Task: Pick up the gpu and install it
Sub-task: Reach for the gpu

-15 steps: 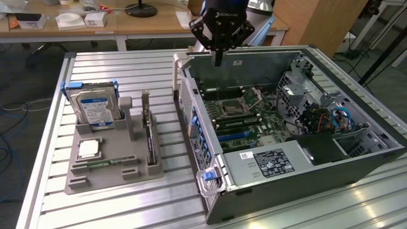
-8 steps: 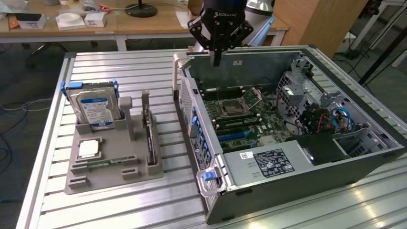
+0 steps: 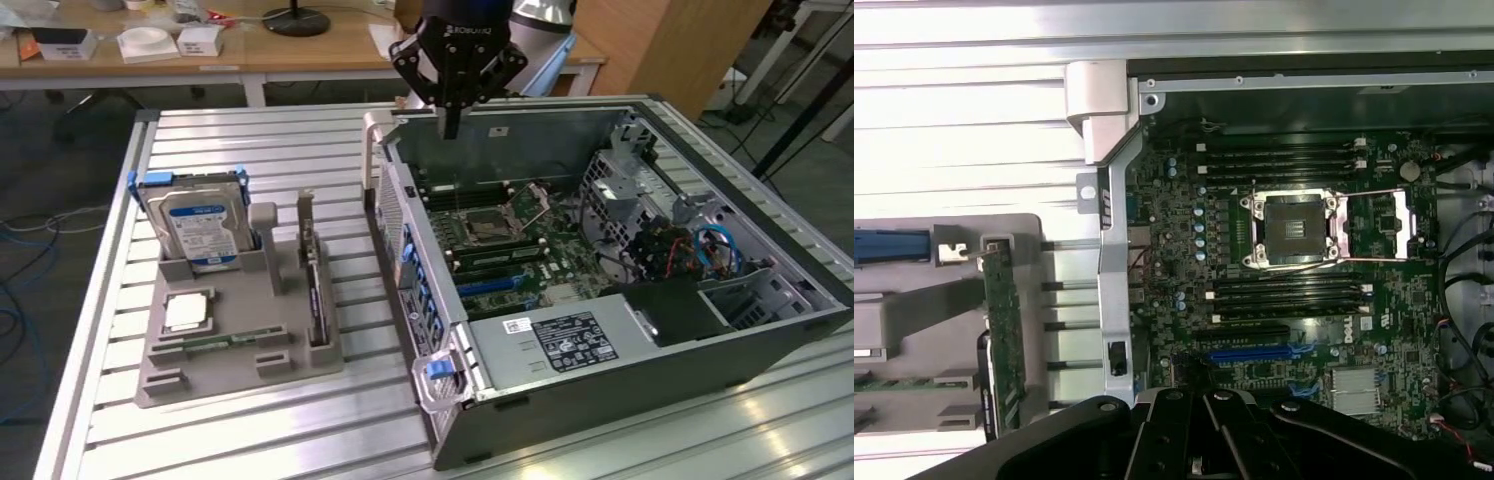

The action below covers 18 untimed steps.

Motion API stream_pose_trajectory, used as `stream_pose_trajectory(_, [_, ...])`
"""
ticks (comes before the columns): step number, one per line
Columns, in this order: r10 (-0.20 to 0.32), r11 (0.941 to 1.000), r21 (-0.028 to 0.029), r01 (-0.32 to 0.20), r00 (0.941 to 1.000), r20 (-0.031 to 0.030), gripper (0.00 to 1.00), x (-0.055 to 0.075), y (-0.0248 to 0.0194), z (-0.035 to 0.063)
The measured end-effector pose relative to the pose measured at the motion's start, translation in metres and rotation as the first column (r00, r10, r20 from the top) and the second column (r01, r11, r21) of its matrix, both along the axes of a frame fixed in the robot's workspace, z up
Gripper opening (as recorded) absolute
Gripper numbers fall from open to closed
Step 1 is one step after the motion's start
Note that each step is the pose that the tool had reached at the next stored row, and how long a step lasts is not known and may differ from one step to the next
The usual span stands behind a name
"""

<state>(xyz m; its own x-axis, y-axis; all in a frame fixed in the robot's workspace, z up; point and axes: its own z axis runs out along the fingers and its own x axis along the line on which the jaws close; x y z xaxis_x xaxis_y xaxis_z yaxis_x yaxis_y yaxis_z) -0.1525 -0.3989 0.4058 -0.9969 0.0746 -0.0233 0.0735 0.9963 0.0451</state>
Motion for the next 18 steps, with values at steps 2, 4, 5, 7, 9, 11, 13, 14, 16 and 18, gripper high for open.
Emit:
stream_pose_trajectory(2, [0.000,1.0000,0.0000,0.000,1.0000,0.0000,0.11,-0.001,0.0000,0.0000])
stream_pose_trajectory(4, [0.000,1.0000,0.0000,0.000,1.0000,0.0000,0.11,-0.002,0.0000,0.0000])
stream_pose_trajectory(5, [0.000,1.0000,0.0000,0.000,1.0000,-0.0001,0.11,-0.003,0.0000,0.0000])
stream_pose_trajectory(7, [0.000,1.0000,0.0000,0.000,1.0000,-0.0001,0.11,-0.004,0.0000,0.0000])
stream_pose_trajectory(9, [0.000,1.0000,0.0000,0.000,1.0000,0.0000,0.11,-0.005,0.0000,0.0000])
stream_pose_trajectory(11, [0.000,1.0000,0.0000,0.000,1.0000,0.0000,0.11,-0.006,0.0000,0.0000])
stream_pose_trajectory(13, [0.000,1.0000,-0.0001,0.000,1.0000,-0.0001,0.11,-0.007,0.0000,0.0000])
stream_pose_trajectory(14, [0.000,1.0000,-0.0001,0.000,1.0000,-0.0001,0.11,-0.008,0.0000,0.0000])
stream_pose_trajectory(16, [0.000,1.0000,0.0000,0.000,1.0000,0.0000,0.11,-0.010,0.0000,-0.0001])
stream_pose_trajectory(18, [0.000,1.0000,0.0000,0.000,1.0000,0.0000,0.11,-0.012,0.0000,-0.0001])
